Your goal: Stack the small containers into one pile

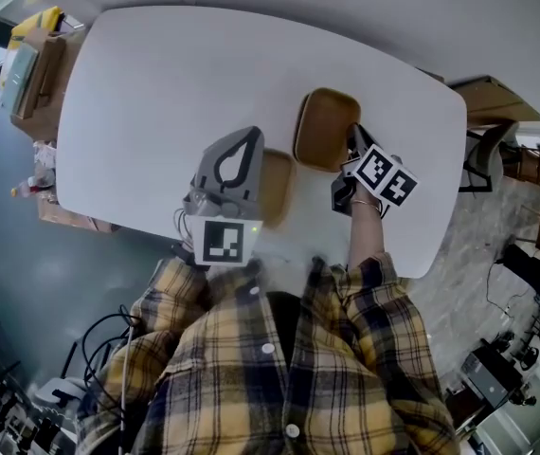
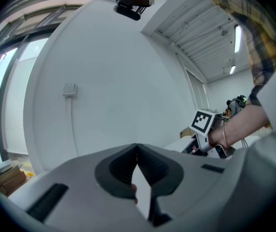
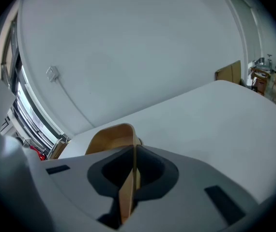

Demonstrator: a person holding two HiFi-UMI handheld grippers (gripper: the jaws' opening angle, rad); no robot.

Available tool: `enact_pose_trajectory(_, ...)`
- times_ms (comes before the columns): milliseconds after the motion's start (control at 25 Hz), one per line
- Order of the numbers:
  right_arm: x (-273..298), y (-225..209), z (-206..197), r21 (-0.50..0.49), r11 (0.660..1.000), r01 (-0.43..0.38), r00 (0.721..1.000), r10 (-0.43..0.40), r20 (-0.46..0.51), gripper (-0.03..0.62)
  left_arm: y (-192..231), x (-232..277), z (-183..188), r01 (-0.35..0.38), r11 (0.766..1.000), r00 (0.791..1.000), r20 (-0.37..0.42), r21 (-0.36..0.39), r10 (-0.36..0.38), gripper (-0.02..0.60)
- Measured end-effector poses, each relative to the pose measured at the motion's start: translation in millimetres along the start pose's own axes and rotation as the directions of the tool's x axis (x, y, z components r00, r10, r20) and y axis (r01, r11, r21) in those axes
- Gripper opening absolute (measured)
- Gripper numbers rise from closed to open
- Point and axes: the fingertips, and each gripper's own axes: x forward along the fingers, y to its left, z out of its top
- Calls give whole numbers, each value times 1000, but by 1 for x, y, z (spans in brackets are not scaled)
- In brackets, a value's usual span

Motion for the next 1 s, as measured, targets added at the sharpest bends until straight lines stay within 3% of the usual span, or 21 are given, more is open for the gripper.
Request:
enact_pose_trajectory(240, 7, -5, -7, -50, 997, 54, 998, -55, -18, 28, -1, 3, -4, 4, 1000, 1000, -11, -8, -4, 18)
enact_pose_trajectory(480, 10, -7, -15, -170, 978, 119, 992, -126, -27, 28, -4, 3, -4, 8, 1000, 1000, -13, -12, -8, 18)
enact_pose_trajectory(640, 13, -2, -19, -305, 942, 142, 987, -160, -35, 31, -6, 2, -6, 13, 1000, 1000, -22, -18, -13, 18)
enact_pose_trajectory(760, 19, -2, -33, -372, 917, 143, 979, -187, -86, 109, -5, 1, -6, 13, 1000, 1000, -21, -13, -13, 18)
enact_pose_trajectory(1000, 25, -3, -40, -503, 849, 164, 963, -249, -107, 117, -7, -1, -6, 6, 1000, 1000, -24, -10, -6, 18)
